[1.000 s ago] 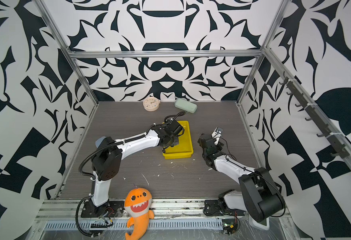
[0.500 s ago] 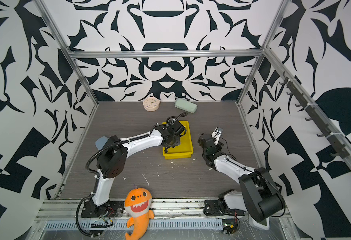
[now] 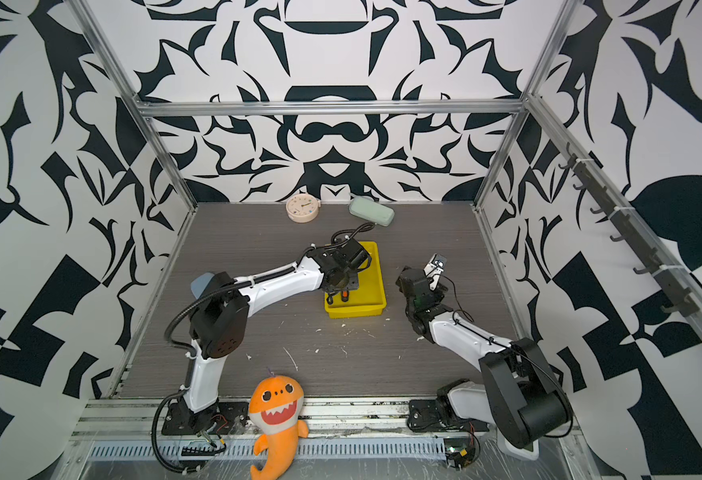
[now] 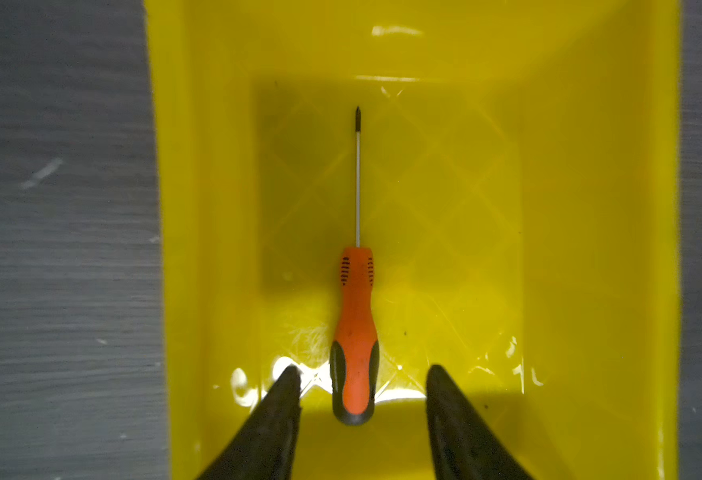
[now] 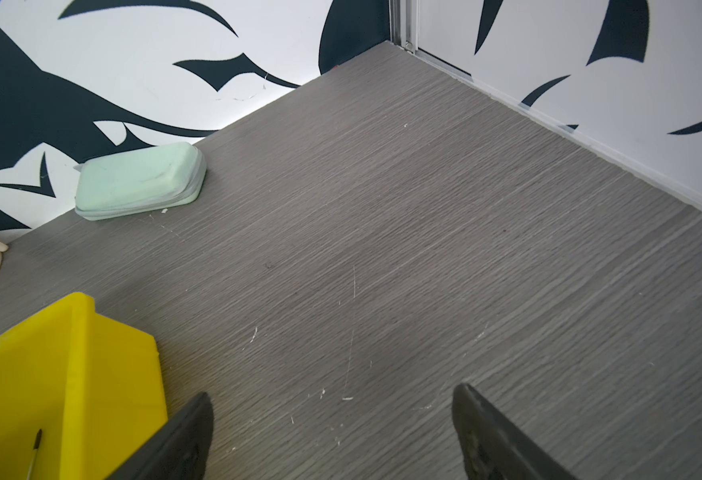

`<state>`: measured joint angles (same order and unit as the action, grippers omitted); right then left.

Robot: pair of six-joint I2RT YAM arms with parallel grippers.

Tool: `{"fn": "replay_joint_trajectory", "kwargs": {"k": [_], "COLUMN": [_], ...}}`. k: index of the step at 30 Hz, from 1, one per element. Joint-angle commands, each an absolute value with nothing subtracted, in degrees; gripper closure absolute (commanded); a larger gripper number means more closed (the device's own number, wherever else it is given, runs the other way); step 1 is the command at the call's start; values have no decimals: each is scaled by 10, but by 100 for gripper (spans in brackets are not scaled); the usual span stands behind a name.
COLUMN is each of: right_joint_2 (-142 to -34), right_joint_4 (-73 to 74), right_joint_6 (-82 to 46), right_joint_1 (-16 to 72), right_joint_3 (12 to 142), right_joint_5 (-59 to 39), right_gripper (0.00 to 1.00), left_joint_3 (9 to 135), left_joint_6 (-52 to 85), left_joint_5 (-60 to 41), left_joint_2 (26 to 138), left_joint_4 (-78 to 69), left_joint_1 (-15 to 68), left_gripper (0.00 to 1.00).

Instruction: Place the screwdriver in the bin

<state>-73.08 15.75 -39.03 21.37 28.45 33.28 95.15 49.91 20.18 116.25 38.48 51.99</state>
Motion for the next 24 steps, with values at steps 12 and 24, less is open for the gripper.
{"fn": "replay_joint_trajectory", "kwargs": {"k": [12, 24], "right_joint_2": [-710, -619], "right_joint_4": [172, 90], "right_joint_6": [-371, -336], "right_joint_1": [213, 213], "right_joint_3": [269, 230], "right_joint_5": [390, 443], "right_gripper": [9, 9], "left_joint_3": [522, 231], "left_joint_6": [478, 531], "left_joint_5": [429, 443], "left_joint_2": [700, 485], "left_joint_4": [260, 194], "left_joint_1": [519, 519], "left_gripper": [0, 1]}}
